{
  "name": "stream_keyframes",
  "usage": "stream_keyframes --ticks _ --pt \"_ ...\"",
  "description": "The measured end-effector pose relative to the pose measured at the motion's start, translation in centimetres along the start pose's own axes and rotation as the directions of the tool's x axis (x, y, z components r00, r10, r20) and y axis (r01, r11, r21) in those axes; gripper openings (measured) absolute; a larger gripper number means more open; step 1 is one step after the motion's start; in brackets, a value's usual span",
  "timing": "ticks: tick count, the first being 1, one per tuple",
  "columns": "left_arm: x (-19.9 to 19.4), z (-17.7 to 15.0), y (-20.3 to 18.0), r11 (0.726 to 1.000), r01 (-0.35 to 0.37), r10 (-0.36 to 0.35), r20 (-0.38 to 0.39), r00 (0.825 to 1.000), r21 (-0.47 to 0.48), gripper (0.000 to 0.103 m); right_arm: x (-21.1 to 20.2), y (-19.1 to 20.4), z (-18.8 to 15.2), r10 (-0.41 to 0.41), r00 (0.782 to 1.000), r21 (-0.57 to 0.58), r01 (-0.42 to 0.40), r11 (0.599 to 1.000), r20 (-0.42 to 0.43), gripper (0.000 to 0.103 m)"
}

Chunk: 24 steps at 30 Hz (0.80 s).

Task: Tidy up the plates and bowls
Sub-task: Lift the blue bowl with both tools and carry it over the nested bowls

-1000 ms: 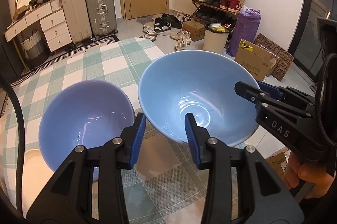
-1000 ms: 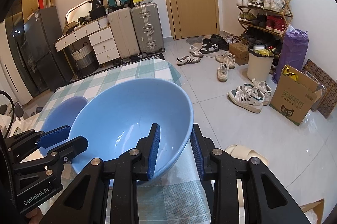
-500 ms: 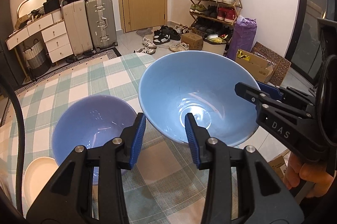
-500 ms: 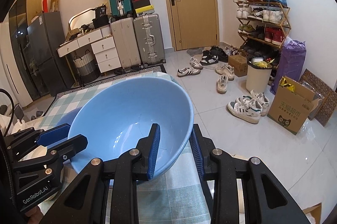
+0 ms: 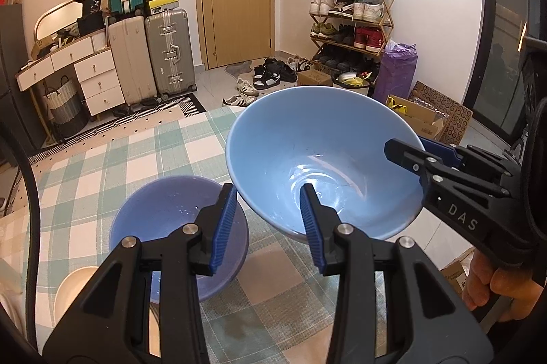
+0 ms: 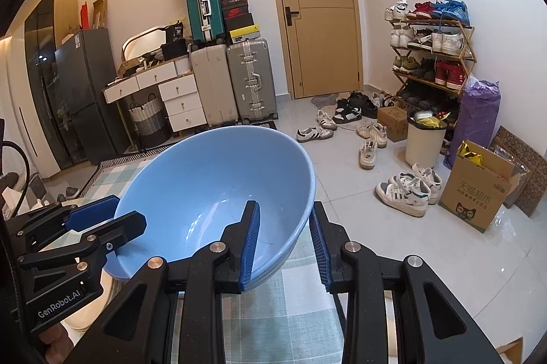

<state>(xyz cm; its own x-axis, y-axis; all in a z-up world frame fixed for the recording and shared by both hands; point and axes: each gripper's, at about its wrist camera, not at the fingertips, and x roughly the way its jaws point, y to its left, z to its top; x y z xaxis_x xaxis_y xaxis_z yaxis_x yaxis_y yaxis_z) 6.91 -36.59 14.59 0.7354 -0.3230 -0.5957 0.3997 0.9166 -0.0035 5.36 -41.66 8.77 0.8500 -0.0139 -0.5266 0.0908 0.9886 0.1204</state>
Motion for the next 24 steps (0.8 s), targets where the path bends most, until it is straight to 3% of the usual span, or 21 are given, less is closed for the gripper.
stream_keyframes --ticks 24 --pt "-7.5 0.1 4.5 0.997 -0.049 0.053 0.057 0.997 -0.064 0.035 -1.1 7.1 2.5 0.032 0.999 -0.102 -0.029 0.994 0.032 0.030"
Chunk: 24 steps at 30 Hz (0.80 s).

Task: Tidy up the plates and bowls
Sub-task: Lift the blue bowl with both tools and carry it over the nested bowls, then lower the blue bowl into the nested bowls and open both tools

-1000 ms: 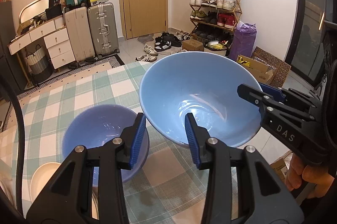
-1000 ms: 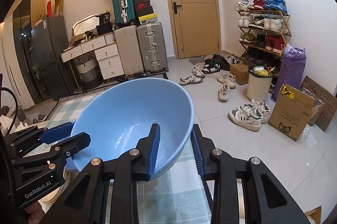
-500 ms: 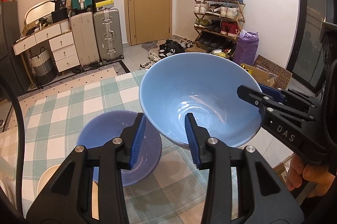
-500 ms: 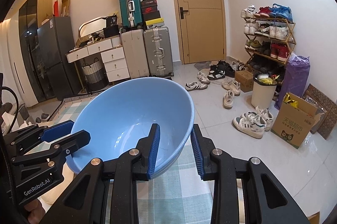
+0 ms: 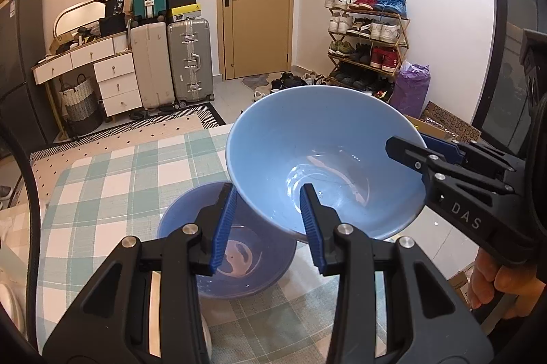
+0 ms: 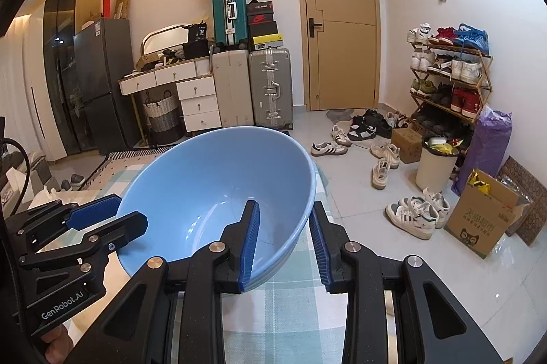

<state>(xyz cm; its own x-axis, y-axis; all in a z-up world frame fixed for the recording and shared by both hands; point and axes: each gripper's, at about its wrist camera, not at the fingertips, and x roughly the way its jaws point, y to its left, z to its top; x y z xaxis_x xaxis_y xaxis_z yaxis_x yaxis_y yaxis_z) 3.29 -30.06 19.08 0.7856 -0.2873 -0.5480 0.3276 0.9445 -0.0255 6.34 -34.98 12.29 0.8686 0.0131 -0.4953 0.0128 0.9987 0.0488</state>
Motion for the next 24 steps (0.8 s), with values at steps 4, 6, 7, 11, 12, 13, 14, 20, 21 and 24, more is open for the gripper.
stream_keyframes --ticks 4,6,7,11,12,13,14,20,21,24 --pt "-1.2 0.1 1.1 1.000 -0.012 0.012 0.005 1.000 -0.011 0.035 0.2 1.4 0.3 0.010 1.000 -0.016 -0.010 1.000 0.000 0.030" --pt "-1.8 0.1 1.8 1.000 -0.020 0.020 0.007 1.000 -0.017 0.035 0.3 2.1 0.5 0.016 1.000 -0.023 -0.016 1.000 -0.003 0.030" --pt "-2.1 0.0 2.1 1.000 -0.024 0.024 0.007 1.000 -0.020 0.035 0.4 2.5 0.6 0.019 1.000 -0.027 -0.019 0.999 -0.005 0.030" --pt "-2.8 -0.2 3.4 0.999 -0.041 0.041 0.004 0.999 -0.036 0.035 1.0 4.1 0.7 0.033 0.999 -0.046 -0.033 0.998 -0.014 0.031" --pt "-3.0 -0.2 3.8 0.998 -0.044 0.044 0.002 0.999 -0.041 0.035 1.2 4.5 0.7 0.036 0.999 -0.050 -0.037 0.998 -0.018 0.031" --pt "-3.2 -0.3 4.2 0.998 -0.048 0.048 0.001 0.999 -0.045 0.035 1.4 4.9 0.6 0.040 0.999 -0.054 -0.041 0.998 -0.020 0.031" --pt "-3.2 -0.4 4.7 0.997 -0.051 0.051 -0.001 0.999 -0.049 0.035 1.5 5.2 0.6 0.043 0.999 -0.056 -0.044 0.997 -0.021 0.031" --pt "-3.6 -0.8 7.0 0.995 -0.073 0.073 -0.008 0.997 -0.065 0.035 2.7 7.6 0.4 0.063 0.997 -0.071 -0.065 0.995 -0.038 0.031" --pt "-3.2 -0.7 7.3 0.995 -0.077 0.077 -0.009 0.997 -0.067 0.035 2.9 7.9 0.4 0.065 0.997 -0.073 -0.068 0.995 -0.039 0.031" --pt "-3.1 -0.9 8.2 0.993 -0.087 0.086 -0.011 0.996 -0.076 0.035 3.6 8.7 0.3 0.077 0.996 -0.078 -0.080 0.994 -0.045 0.031"
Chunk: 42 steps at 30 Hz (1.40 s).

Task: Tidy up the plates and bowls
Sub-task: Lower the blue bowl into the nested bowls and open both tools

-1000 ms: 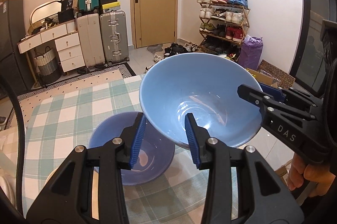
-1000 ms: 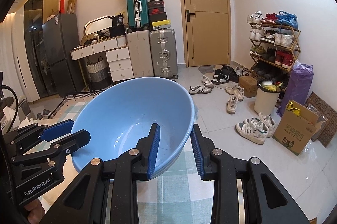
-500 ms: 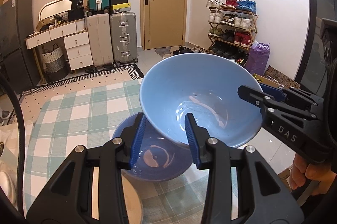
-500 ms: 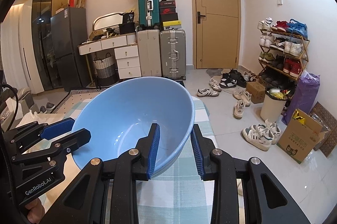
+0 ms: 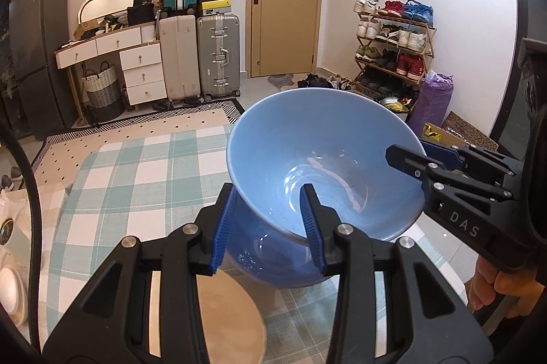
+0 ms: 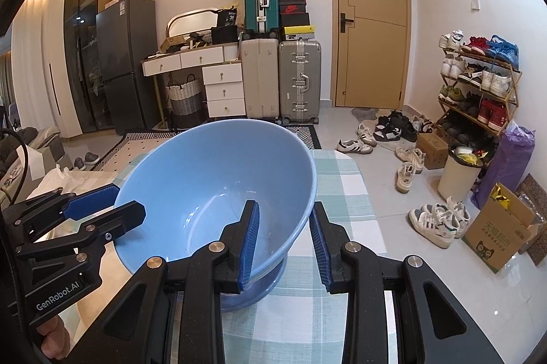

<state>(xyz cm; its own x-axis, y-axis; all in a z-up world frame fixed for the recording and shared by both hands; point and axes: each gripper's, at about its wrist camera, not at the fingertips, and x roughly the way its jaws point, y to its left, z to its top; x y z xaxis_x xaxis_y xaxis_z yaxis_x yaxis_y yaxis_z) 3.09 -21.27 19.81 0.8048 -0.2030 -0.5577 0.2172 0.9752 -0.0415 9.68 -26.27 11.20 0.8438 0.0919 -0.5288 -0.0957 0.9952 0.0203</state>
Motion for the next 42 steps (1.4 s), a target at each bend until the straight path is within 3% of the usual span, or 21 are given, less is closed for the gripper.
stream_keyframes --ticks 10,42 --pt "2.6 -0.7 2.2 0.999 -0.034 0.034 -0.020 0.999 -0.021 0.035 2.6 1.7 -0.2 0.037 0.999 -0.020 -0.037 0.999 -0.028 0.031" --pt "13.6 -4.8 4.7 0.998 -0.067 0.067 -0.117 0.991 0.009 0.035 8.6 0.9 -3.3 0.041 0.989 -0.034 -0.047 0.998 -0.141 0.031"
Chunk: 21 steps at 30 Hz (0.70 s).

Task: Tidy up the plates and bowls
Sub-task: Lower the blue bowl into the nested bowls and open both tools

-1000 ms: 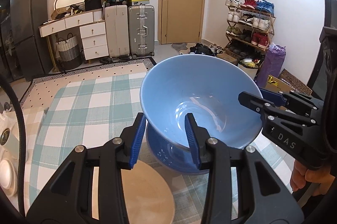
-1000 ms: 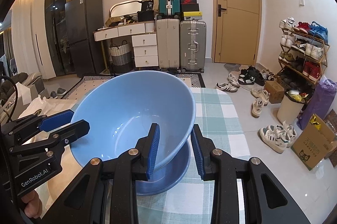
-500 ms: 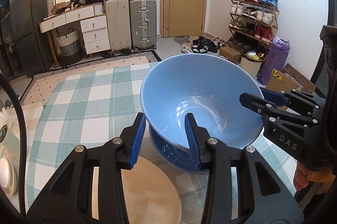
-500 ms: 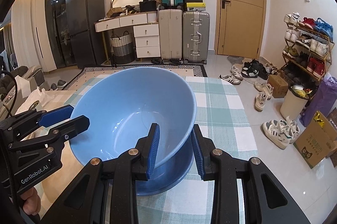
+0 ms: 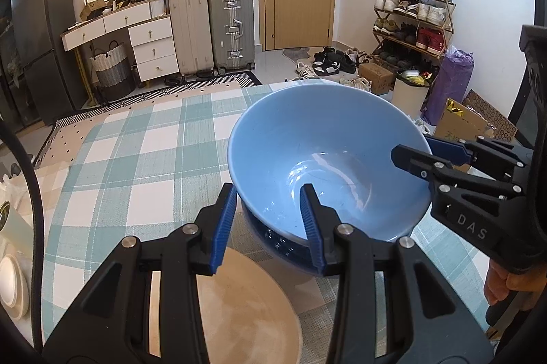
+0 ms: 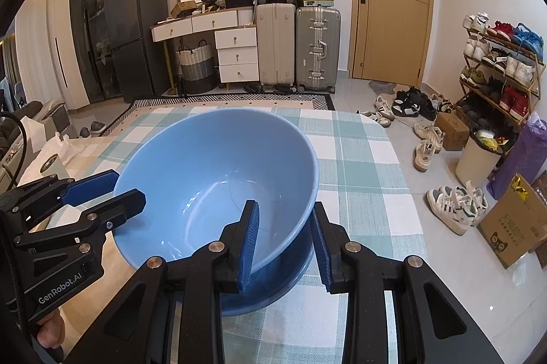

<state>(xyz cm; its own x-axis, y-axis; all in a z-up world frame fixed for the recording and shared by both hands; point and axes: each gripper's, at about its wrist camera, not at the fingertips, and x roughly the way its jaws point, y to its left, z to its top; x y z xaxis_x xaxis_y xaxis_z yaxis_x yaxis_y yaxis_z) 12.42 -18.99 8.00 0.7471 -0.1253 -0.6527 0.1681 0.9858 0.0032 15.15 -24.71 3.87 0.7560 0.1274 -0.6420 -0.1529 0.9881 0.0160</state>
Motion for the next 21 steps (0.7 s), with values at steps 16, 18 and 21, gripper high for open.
stream_keyframes --ticks 16,18,21 --pt "3.4 -1.6 0.0 0.999 -0.020 0.021 -0.018 1.000 0.034 0.035 1.2 0.4 -0.8 -0.036 0.999 -0.026 0.035 0.999 -0.029 0.031" --pt "3.7 -1.8 -0.1 0.999 -0.026 0.027 -0.020 0.999 0.043 0.035 1.4 0.6 -0.9 -0.050 0.998 -0.040 0.048 0.998 -0.036 0.031" --pt "4.1 -2.0 -0.2 0.998 -0.032 0.034 -0.021 0.999 0.049 0.035 1.6 0.7 -1.3 -0.061 0.997 -0.055 0.059 0.997 -0.040 0.031"
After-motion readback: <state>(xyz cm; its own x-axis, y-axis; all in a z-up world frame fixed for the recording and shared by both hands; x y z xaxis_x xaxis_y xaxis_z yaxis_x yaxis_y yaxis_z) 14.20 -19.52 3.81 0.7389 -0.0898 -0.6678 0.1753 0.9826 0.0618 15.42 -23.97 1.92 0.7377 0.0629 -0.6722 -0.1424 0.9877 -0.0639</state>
